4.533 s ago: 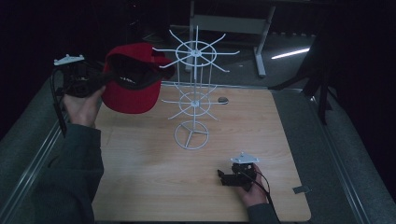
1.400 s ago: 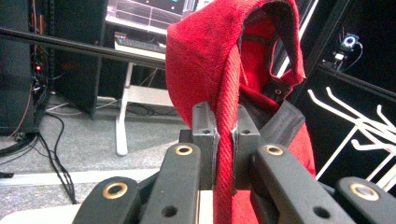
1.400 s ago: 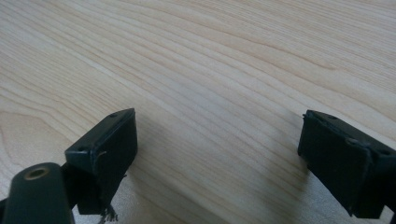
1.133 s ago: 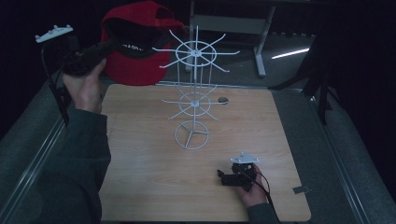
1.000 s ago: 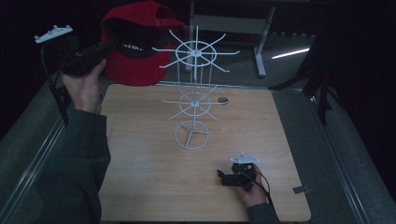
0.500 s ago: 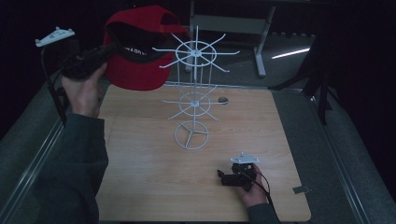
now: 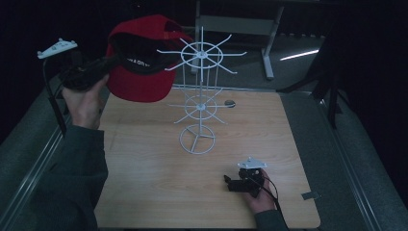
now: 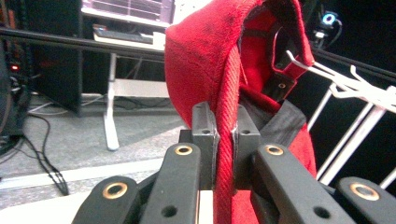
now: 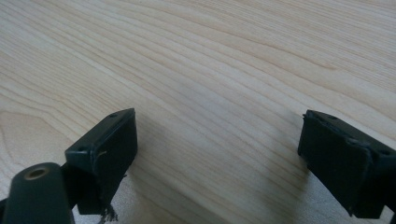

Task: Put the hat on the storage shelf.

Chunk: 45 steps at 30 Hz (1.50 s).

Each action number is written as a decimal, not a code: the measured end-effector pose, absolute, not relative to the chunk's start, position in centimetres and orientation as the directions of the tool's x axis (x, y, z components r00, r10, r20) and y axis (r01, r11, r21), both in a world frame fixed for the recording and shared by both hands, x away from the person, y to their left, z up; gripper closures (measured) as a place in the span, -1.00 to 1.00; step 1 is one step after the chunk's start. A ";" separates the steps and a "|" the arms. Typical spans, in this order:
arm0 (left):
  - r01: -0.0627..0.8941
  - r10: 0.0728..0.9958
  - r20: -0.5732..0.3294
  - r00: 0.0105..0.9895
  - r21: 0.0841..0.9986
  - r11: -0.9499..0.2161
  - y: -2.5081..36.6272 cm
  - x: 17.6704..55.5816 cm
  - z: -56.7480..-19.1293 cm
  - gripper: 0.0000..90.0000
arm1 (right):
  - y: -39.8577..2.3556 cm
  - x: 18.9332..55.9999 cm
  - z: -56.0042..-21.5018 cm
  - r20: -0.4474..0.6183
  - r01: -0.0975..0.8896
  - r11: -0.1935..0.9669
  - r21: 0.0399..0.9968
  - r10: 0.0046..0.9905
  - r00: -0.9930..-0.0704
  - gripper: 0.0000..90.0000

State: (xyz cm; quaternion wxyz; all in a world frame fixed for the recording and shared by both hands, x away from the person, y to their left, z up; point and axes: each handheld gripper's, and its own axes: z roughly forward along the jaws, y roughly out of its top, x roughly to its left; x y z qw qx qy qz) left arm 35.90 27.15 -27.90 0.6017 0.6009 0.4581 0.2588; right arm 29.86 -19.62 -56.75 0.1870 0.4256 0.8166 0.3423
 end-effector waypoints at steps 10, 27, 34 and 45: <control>0.241 0.861 -0.198 0.468 0.966 0.090 26.1 35.4 -29.0 0.87 | -19.6 29.9 -56.8 -0.014 0.567 0.403 0.718 0.823 -0.567 -0.74; 0.287 0.872 -0.176 0.456 0.957 0.043 25.0 35.7 -30.8 0.85 | -19.6 29.9 -56.8 -0.013 0.568 0.402 0.719 0.824 -0.567 -0.74; 0.313 0.880 -0.154 0.450 0.950 0.005 24.7 35.8 -31.7 0.83 | -19.6 29.9 -56.8 -0.014 0.567 0.403 0.718 0.823 -0.567 -0.74; 0.325 0.866 -0.122 0.484 0.944 -0.049 23.7 35.8 -32.0 0.71 | -19.6 29.9 -56.8 -0.015 0.567 0.403 0.718 0.824 -0.567 -0.74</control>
